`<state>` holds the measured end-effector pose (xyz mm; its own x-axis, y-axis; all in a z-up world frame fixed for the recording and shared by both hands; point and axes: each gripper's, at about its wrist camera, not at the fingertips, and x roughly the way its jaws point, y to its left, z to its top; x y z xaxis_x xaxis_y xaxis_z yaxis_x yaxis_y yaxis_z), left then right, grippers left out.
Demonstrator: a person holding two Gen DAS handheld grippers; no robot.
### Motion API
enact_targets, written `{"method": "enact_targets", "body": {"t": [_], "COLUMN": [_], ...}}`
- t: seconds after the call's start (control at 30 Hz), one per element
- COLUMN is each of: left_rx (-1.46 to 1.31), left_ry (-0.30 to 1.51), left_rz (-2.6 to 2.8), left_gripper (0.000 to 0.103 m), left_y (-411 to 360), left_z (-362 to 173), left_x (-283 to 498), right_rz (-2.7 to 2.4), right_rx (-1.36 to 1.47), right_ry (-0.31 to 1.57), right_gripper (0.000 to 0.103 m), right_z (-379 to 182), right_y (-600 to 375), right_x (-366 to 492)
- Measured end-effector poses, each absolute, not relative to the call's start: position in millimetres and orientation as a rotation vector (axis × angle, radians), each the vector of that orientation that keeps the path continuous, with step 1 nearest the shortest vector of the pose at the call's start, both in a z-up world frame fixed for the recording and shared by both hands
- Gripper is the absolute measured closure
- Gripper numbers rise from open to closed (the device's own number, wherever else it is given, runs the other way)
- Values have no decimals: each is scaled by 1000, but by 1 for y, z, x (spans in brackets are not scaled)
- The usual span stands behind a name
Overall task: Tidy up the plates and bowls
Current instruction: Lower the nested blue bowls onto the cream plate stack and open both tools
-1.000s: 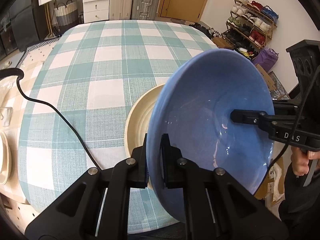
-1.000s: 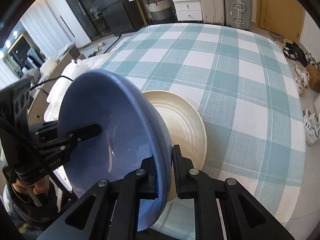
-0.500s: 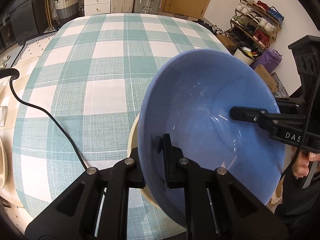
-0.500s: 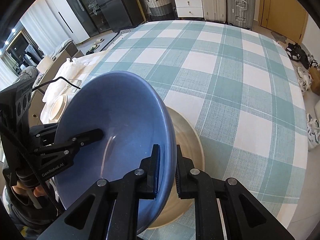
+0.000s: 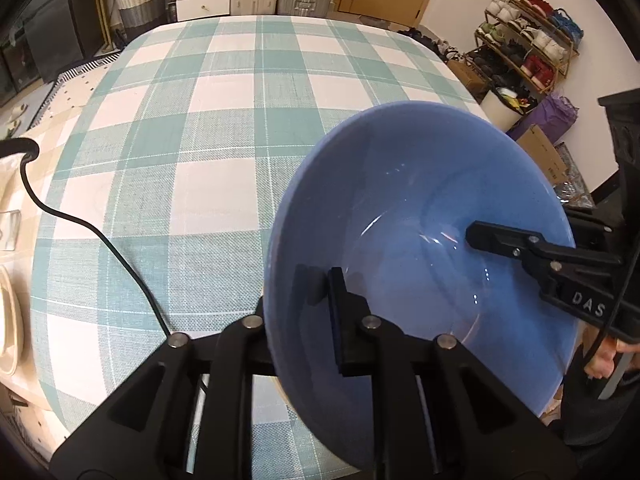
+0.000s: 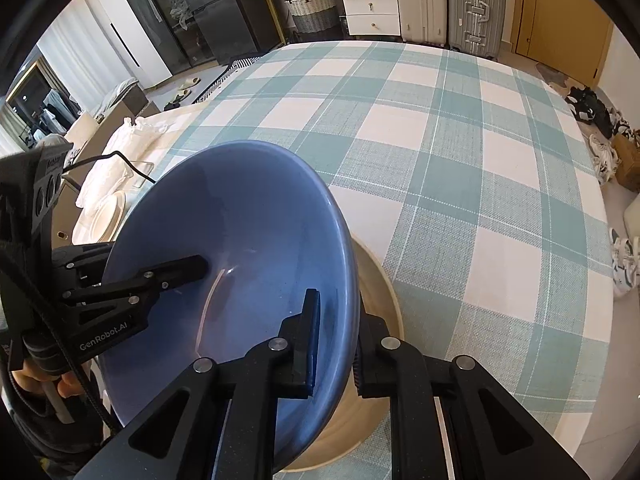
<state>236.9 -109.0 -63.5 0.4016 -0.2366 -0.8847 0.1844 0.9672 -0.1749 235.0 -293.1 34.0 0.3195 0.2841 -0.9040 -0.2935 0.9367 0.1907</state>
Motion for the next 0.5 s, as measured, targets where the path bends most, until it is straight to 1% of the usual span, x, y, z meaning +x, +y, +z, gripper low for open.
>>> {"method": "enact_targets", "body": {"t": [0.07,0.13,0.17,0.23,0.27,0.3,0.33,0.37,0.43,0.5], "left_rx": [-61,-60,-63,-79,-79,-78,-76,-75,-71,-68], "left_ry": [1130,1125,1127,1124,1117,1109,1104,1097,1083,1064], "left_rz": [-263,-265,-268,-276,-273,-272,-272,-271,-271,-270], "left_gripper": [87,79,75,59,56,50,43,41,34,30], "left_y": [-110,-110,-110,-109,-110,-109,-109,-109,-108,-107], "left_z": [-63,-61,-59,-55,-52,-49,-46,-42,-35,-28], "left_x": [238,239,239,238,239,237,236,235,231,227], "right_rz": [381,378,374,366,366,365,364,360,355,358], "right_rx": [7,13,14,10,10,10,6,-3,-11,-13], "right_ry": [1182,1174,1169,1156,1150,1145,1140,1129,1108,1093], "right_gripper": [90,89,84,81,78,76,68,56,47,45], "right_z": [35,37,39,43,45,47,49,52,57,63], "right_y": [-295,-298,-299,-300,-301,-302,-302,-302,-303,-304], "right_x": [234,234,234,233,233,232,232,230,227,224]}}
